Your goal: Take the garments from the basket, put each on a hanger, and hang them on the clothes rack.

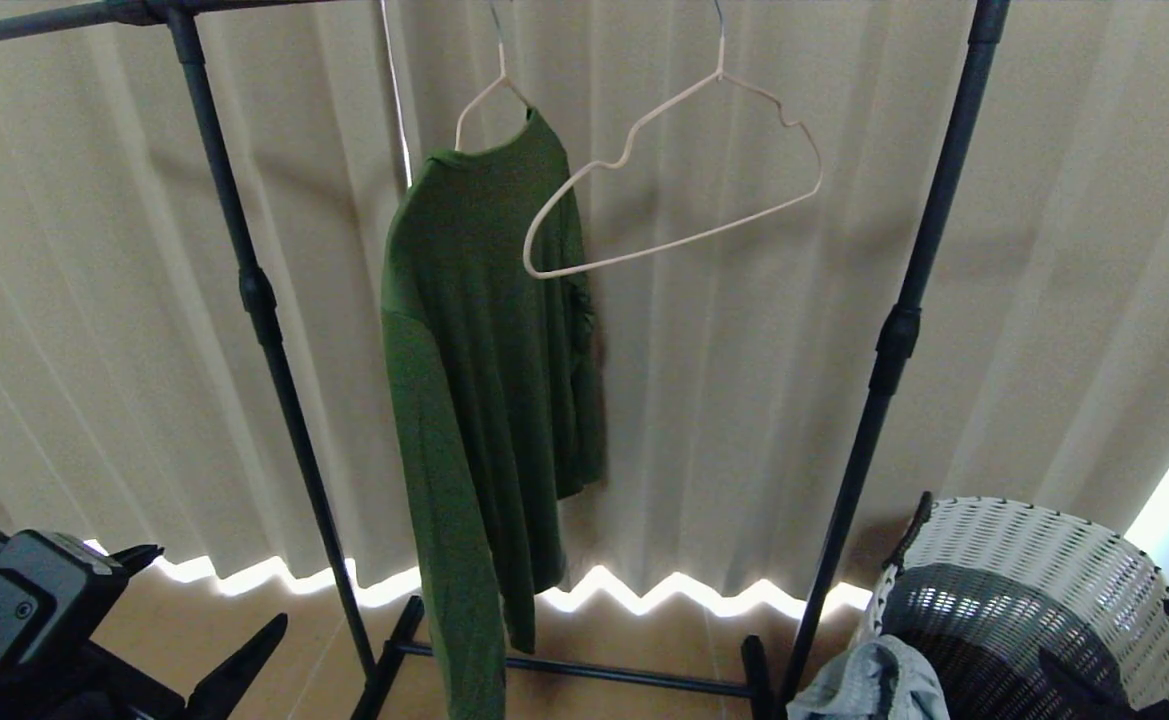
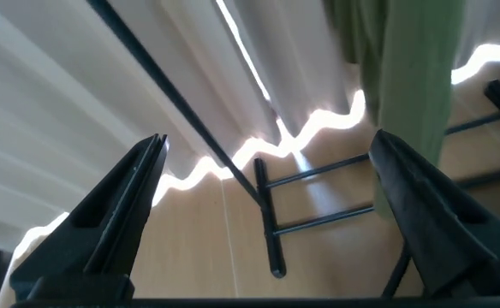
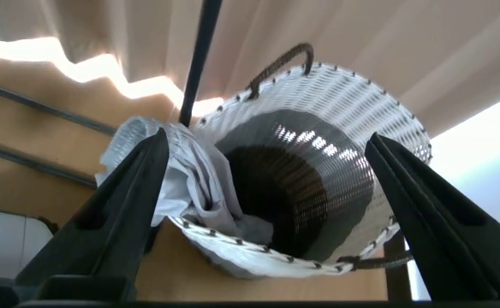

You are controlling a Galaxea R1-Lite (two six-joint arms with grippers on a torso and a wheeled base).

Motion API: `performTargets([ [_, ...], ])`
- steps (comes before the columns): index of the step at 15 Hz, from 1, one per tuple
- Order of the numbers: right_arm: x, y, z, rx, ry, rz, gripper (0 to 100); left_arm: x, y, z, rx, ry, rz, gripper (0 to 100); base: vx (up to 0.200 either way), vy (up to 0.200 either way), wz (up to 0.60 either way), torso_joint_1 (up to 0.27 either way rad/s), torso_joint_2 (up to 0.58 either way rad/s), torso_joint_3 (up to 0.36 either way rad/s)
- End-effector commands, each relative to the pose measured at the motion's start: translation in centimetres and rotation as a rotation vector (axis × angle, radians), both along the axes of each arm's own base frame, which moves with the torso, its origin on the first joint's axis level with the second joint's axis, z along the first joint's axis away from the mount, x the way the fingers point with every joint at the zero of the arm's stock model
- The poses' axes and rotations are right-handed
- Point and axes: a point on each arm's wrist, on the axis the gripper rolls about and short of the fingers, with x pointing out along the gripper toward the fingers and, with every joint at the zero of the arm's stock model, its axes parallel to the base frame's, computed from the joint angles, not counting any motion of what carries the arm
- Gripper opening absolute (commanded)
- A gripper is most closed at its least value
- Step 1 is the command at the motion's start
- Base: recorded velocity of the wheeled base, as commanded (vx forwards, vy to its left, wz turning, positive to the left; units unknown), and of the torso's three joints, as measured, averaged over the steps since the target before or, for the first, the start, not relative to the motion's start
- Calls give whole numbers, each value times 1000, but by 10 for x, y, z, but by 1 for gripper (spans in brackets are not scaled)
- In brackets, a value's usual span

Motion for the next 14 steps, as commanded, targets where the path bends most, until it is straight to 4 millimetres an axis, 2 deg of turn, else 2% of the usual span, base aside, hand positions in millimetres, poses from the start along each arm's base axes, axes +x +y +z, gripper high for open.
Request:
performTargets([
  [1,-4,-1,-7,-33,26,15,100,0,-1,2,-5,-13,-8,100,0,0,0,0,0,0],
  [4,-3,0,-8,-132,43,73,100,-2,-4,7,-16,-35,-38,100,0,0,0,0,0,0],
  [6,10,4,-12,-155,118,129,100,-5,-4,12,-34,-68,-53,100,0,0,0,0,0,0],
  [10,57,18,-30,-139,342,132,100,-10,-1,29,-76,-155,-44,100,0,0,0,0,0,0],
  [12,83,37,-36,-71,396,125,100,-6,-3,31,-93,-147,-36,100,0,0,0,0,0,0],
  [14,95,44,-41,-63,421,120,100,0,-6,33,-134,-129,-26,100,0,0,0,0,0,0],
])
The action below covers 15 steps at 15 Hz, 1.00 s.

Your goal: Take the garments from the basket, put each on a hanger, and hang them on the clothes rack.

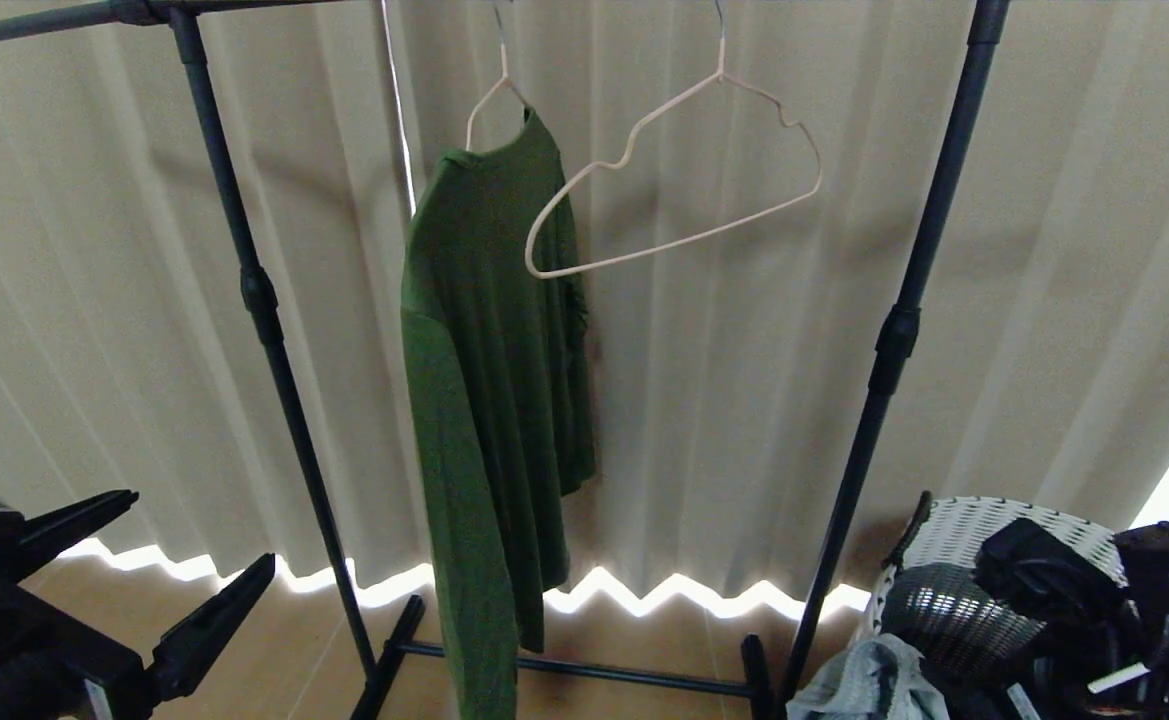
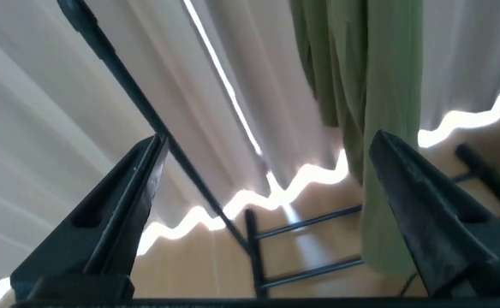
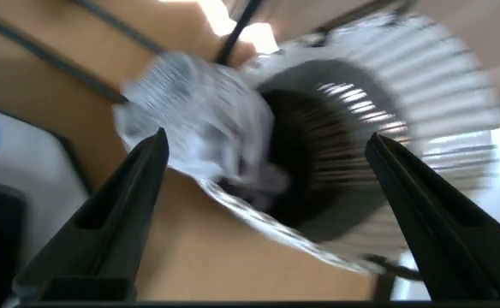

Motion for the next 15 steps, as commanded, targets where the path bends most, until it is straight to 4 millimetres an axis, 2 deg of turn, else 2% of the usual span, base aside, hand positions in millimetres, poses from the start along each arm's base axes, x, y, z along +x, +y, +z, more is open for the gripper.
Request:
performTargets([
  [1,23,13,-16,-18,88,12,100,5,-2,2,-6,8,1,100,0,0,0,0,0,0],
  [7,35,21,-19,-57,177,25,100,5,-3,-1,4,21,-1,100,0,0,0,0,0,0],
  [10,54,25,-39,-106,240,-1,100,4,-3,-2,7,25,-4,100,0,0,0,0,0,0],
  [13,61,26,-45,-170,246,-30,100,4,-3,-2,7,25,-6,100,0,0,0,0,0,0],
  [15,72,19,-52,-224,257,-58,100,4,-3,-2,8,25,-8,100,0,0,0,0,0,0],
])
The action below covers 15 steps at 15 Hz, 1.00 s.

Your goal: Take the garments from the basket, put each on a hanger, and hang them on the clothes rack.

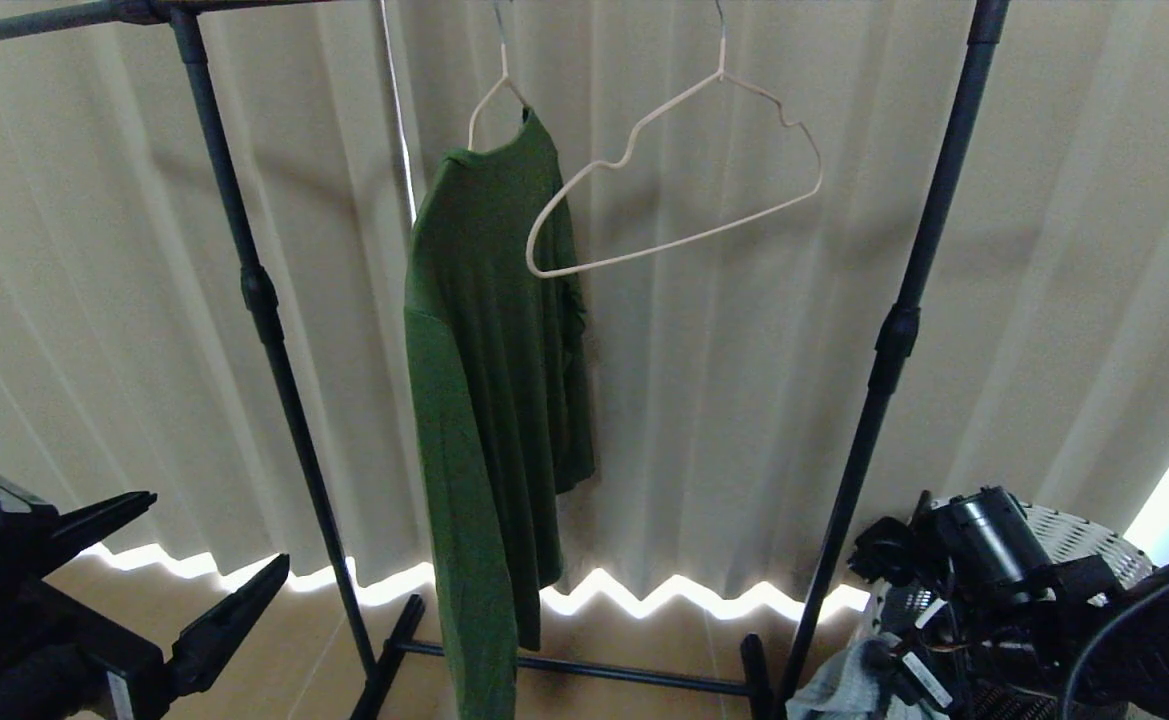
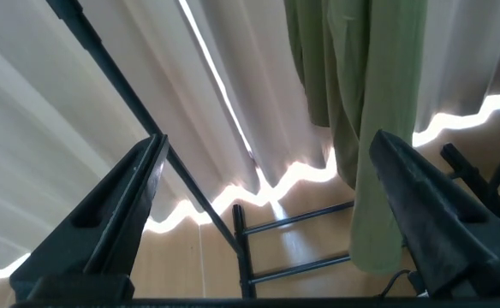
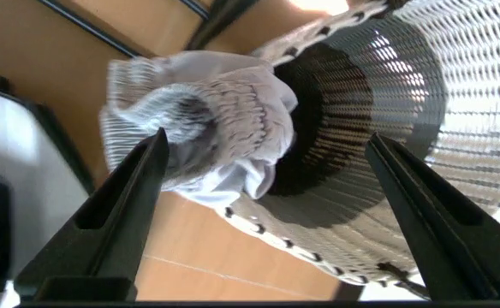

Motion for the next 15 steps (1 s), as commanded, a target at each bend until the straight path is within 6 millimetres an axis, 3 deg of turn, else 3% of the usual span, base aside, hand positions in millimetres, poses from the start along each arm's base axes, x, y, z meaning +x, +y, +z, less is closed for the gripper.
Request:
performTargets([
  [1,10,-4,-12,-39,34,-29,100,0,0,0,0,-1,0,100,0,0,0,0,0,0],
  [6,12,-5,-15,-44,36,-40,100,0,0,0,2,-1,0,100,0,0,0,0,0,0],
  [7,12,-5,-16,-45,41,-40,0,-1,0,-1,4,2,0,100,0,0,0,0,0,0],
  [9,12,-5,-11,-39,21,-42,0,-1,1,-3,8,5,-1,100,0,0,0,0,0,0],
  [14,-6,-10,36,75,-171,-101,0,-3,0,-6,20,13,-11,100,0,0,0,0,0,0],
  [15,-6,-10,36,75,-171,-101,0,-3,0,-6,20,13,-11,100,0,0,0,0,0,0],
])
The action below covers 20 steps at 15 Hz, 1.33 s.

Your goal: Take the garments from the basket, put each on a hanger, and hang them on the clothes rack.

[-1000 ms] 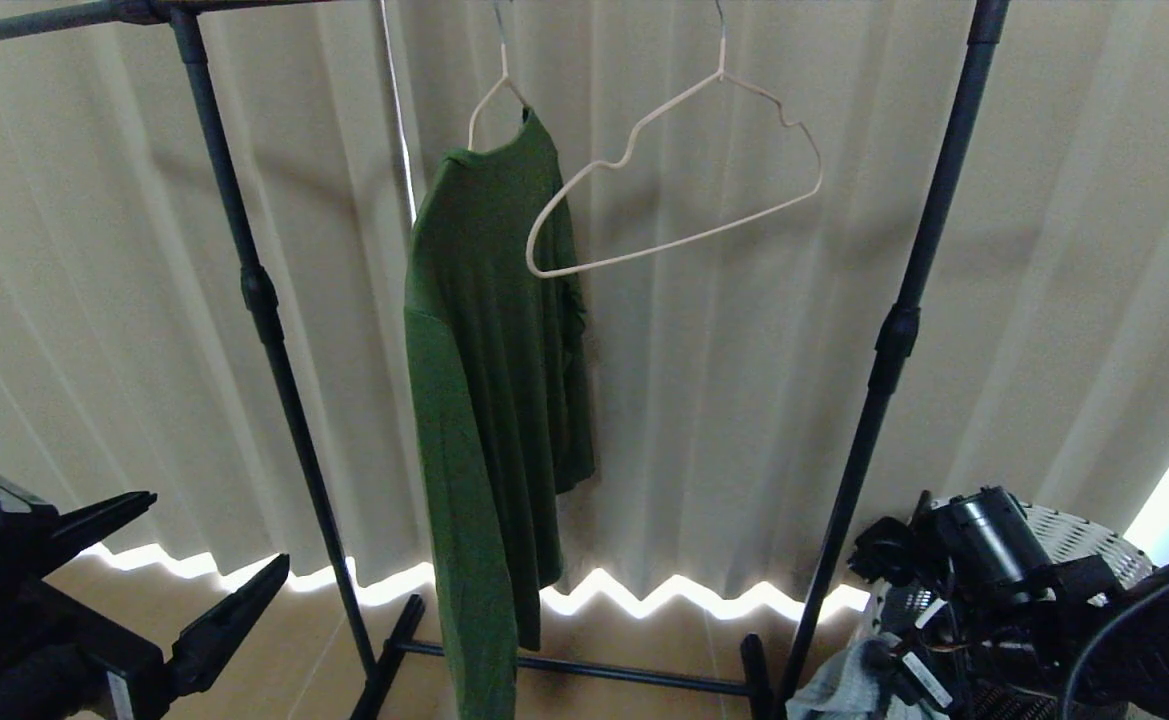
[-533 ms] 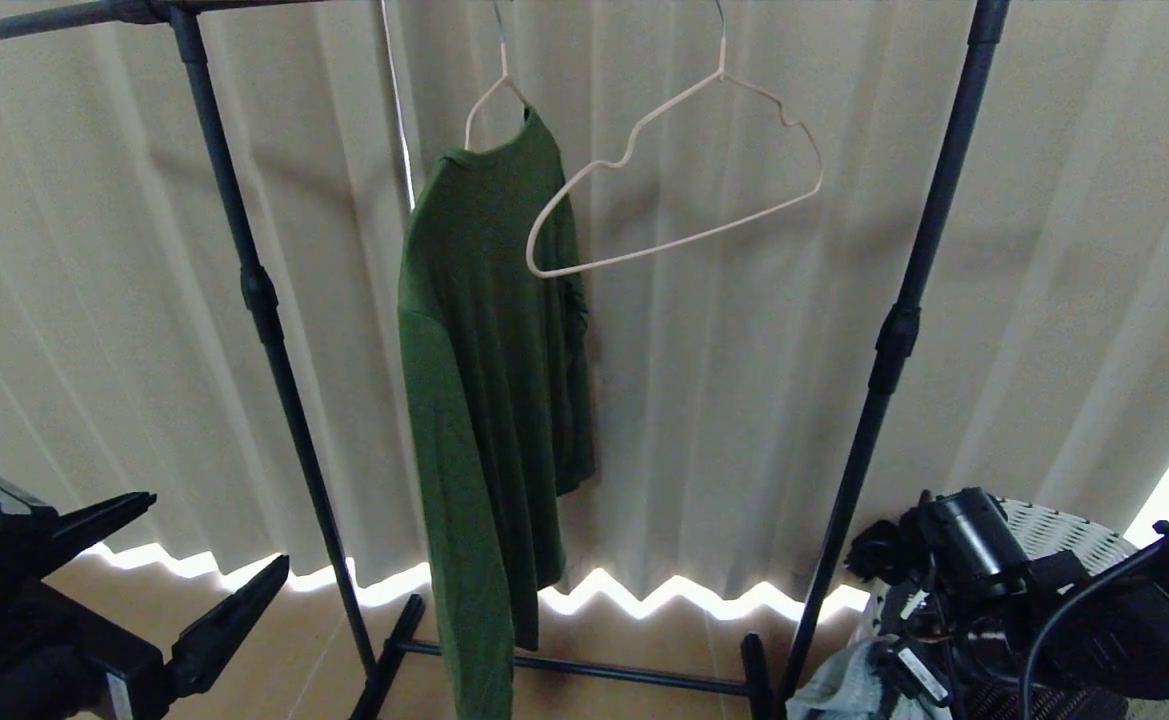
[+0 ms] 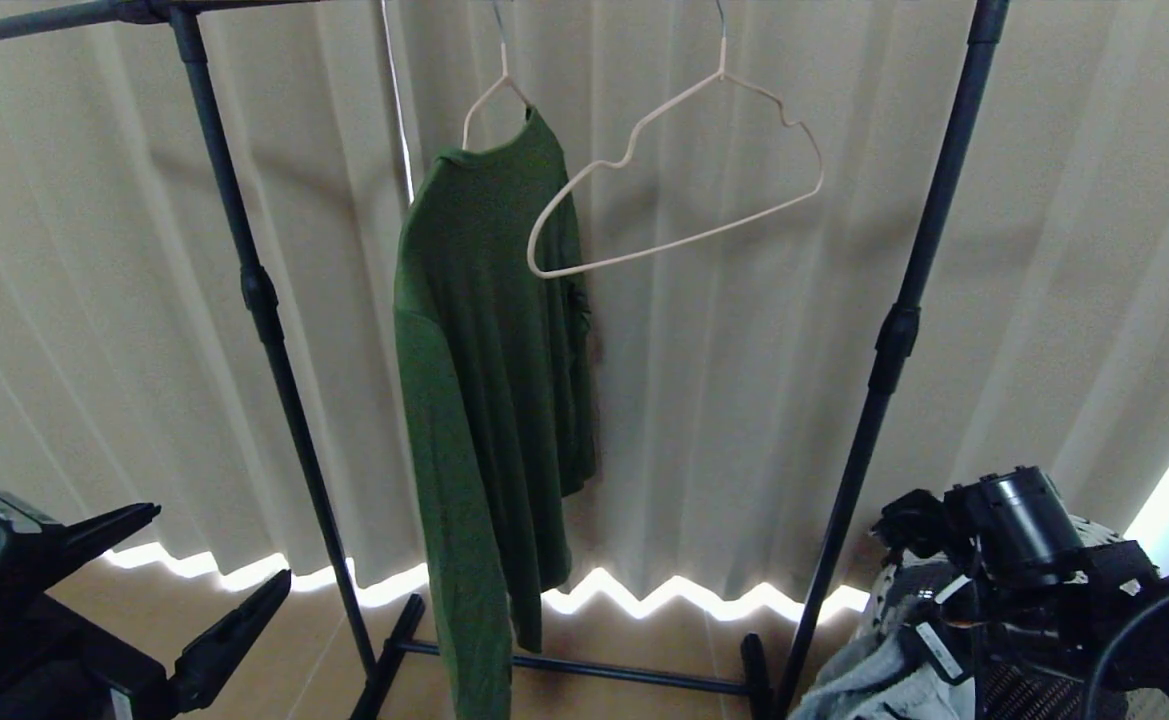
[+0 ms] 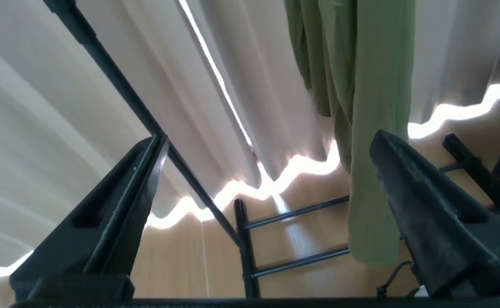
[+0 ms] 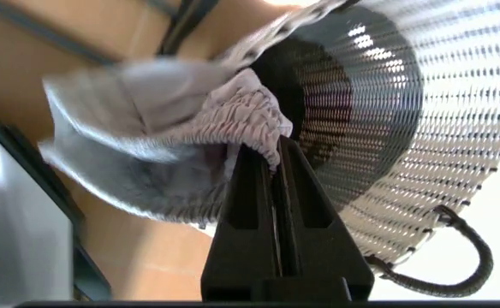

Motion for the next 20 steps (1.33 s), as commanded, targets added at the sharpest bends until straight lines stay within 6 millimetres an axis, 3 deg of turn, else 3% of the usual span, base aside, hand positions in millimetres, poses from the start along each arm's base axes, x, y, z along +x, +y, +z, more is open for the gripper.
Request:
performTargets([
  [1,-18,-5,50,93,-208,6,0,-7,-8,-6,11,14,-95,100,0,0,0,0,0,0],
  [4,-36,-8,90,213,-368,82,0,0,-24,5,79,-15,-191,100,0,0,0,0,0,0],
  [8,-37,-6,135,255,-528,144,0,9,-31,-1,121,28,-222,100,0,0,0,0,0,0],
  [12,-34,-5,144,239,-542,164,0,12,-32,0,153,21,-229,100,-200,0,0,1,5,-1],
  [16,-35,10,157,275,-581,235,0,19,-39,-5,168,55,-259,100,-200,0,0,0,4,4],
  [20,-43,32,172,328,-617,345,0,22,-55,-14,167,118,-439,100,0,0,0,0,0,0],
])
